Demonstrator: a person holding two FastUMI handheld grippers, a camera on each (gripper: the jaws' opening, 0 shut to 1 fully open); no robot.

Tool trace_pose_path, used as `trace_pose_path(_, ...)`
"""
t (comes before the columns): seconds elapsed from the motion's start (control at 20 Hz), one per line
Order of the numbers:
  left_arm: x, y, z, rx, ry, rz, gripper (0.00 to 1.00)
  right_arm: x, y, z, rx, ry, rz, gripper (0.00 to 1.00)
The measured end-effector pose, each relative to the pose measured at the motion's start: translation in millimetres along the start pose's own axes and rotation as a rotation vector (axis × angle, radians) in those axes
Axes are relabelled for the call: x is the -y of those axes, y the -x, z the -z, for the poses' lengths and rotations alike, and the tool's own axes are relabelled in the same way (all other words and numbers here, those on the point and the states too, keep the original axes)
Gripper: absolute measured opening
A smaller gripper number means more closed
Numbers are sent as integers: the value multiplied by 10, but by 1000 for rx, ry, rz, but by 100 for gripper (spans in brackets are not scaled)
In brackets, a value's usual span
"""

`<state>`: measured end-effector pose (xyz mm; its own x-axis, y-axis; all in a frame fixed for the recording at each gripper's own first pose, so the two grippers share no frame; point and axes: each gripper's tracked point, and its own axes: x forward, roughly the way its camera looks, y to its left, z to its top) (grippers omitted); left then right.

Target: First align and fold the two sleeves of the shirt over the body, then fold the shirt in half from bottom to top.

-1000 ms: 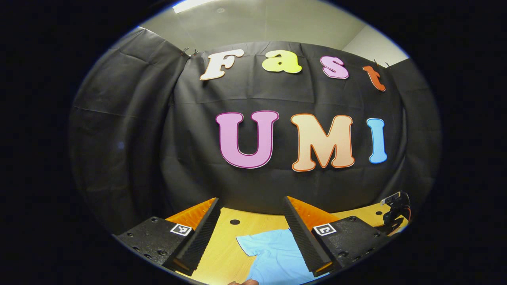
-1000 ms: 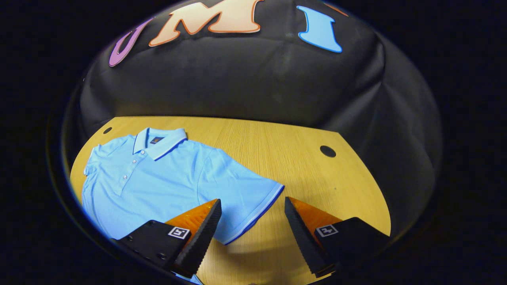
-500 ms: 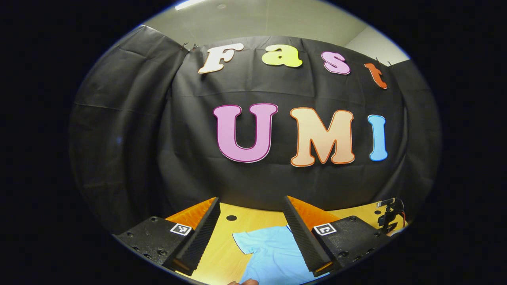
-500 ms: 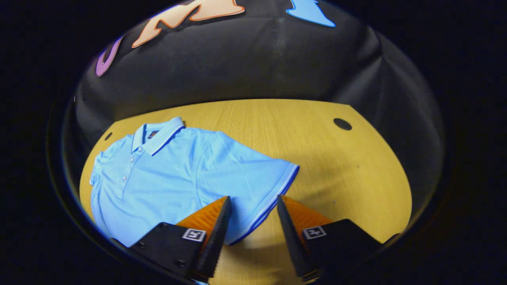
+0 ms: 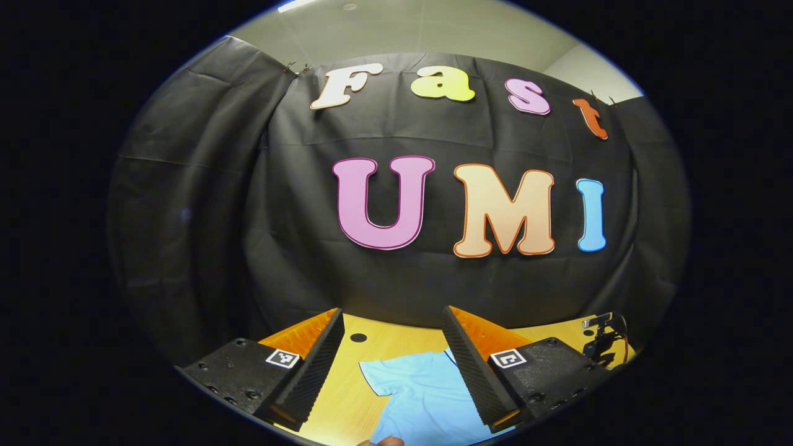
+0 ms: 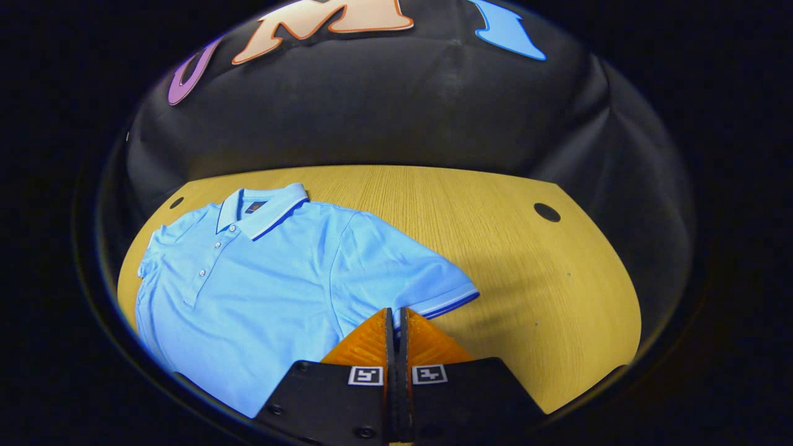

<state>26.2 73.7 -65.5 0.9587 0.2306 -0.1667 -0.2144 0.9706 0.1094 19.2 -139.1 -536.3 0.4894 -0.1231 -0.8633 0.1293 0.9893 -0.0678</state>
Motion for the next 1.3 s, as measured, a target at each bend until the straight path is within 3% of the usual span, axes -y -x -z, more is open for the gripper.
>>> trace_pose_path(0.25,-50,-14,73,-11,19,-5,95,-318,172,-601,139,-46,-69,2)
trace_pose_path(0.45,-99,-30,126,-21,30,-9,95,-843,267,-913,202,-27,-156,2)
trace_pose_path(0.7,-271,18,220,-37,8,-33,95,-1650,141,-649,155,65,-258,2)
trace_pose_path(0.95,-481,31,359,-69,-18,-41,95,-1968,-30,-153,28,146,-285,3)
trace_pose_path(1.0,-514,14,388,-74,-13,-41,95,-1949,51,-165,29,154,-284,16)
trace_pose_path(1.2,-513,-180,652,-112,3,7,95,-1764,368,-500,128,130,-267,100)
trace_pose_path(1.3,-467,-359,833,-134,0,47,95,-1539,584,-585,143,82,-238,100)
